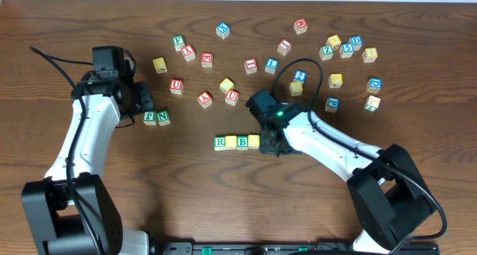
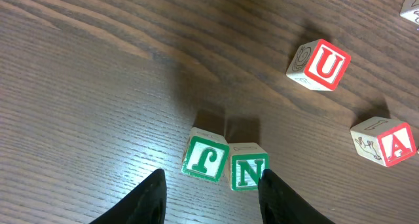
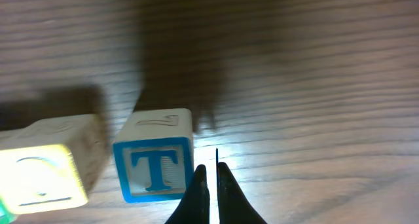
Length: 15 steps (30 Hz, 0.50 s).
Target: Spell out ROBOT
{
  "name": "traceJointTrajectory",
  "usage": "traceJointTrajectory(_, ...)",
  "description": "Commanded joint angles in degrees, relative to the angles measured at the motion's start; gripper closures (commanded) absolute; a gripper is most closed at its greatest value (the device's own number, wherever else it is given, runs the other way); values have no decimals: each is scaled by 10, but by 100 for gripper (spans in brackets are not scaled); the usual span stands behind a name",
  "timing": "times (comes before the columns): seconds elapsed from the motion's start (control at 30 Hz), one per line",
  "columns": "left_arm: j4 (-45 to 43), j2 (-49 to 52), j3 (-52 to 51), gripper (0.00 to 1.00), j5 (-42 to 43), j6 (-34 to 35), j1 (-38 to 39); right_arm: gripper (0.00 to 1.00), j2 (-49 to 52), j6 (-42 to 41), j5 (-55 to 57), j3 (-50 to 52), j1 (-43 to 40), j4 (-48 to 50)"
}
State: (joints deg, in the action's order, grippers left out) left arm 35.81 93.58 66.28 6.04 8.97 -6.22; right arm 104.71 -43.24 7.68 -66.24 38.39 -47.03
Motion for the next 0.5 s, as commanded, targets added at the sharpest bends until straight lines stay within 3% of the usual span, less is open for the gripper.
traceJointTrajectory(0.0, 2, -5, 10, 55, -2, -4, 0, 99, -12, -9, 1, 3, 6, 2)
traceJointTrajectory(0.47, 2, -5, 10, 55, -2, -4, 0, 99, -12, -18, 56, 3, 7, 4)
